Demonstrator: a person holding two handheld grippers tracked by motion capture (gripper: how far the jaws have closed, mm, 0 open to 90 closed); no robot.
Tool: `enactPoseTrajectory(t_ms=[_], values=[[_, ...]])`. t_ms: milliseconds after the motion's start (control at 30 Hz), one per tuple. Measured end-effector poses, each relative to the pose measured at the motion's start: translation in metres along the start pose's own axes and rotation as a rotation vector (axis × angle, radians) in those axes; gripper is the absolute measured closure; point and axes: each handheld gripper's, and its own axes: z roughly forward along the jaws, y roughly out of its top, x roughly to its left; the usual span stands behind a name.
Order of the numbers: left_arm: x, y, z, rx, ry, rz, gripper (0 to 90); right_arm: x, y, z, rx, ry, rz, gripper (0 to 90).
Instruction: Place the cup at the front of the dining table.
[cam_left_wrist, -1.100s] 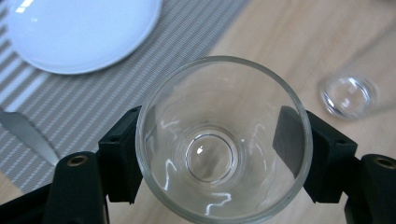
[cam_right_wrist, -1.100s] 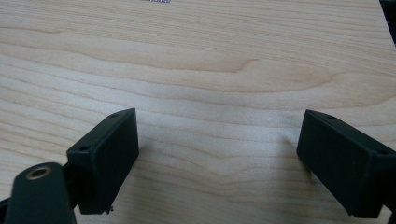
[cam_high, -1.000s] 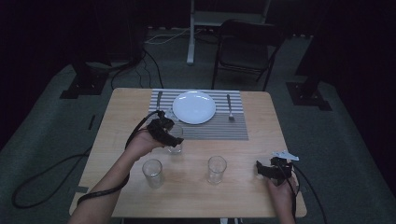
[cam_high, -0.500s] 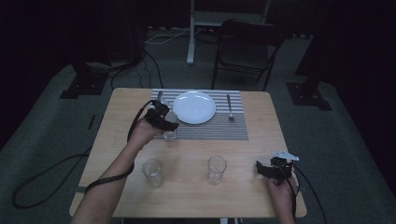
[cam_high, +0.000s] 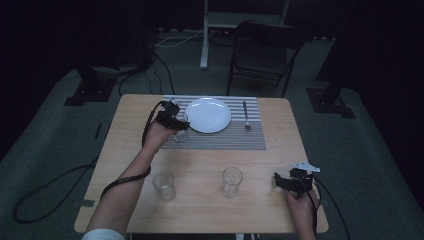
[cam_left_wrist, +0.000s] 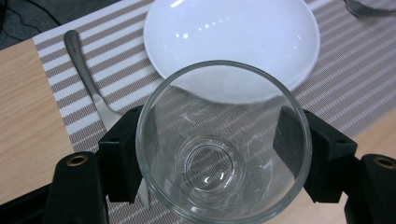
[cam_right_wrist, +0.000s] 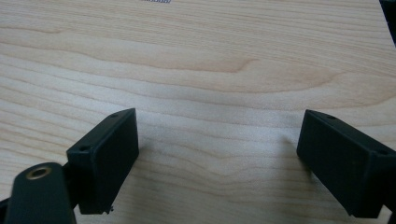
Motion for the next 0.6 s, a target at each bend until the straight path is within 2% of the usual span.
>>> enactPoseTrajectory(t_ms=[67,333,367,467,600], values=[[0.001,0.002,0.005,0.008,0.011,-0.013,28.6,0.0,0.0,0.0,0.0,0.0,0.0,12.5],[0.005,0.002,0.018,0.034,0.034,-0.011,28.6,0.0,0.0,0.0,0.0,0.0,0.0,12.5],[0.007,0.002,0.018,0.029,0.028,-0.03,28.6,0.0,0.0,0.0,0.0,0.0,0.0,12.5],[0.009,0.002,0.019,0.03,0.018,-0.032,28.5,0.0,0.0,0.0,0.0,0.0,0.0,12.6],[0.007,0.002,0.021,0.029,0.032,-0.063,28.2,0.0,0.0,0.0,0.0,0.0,0.0,12.6]])
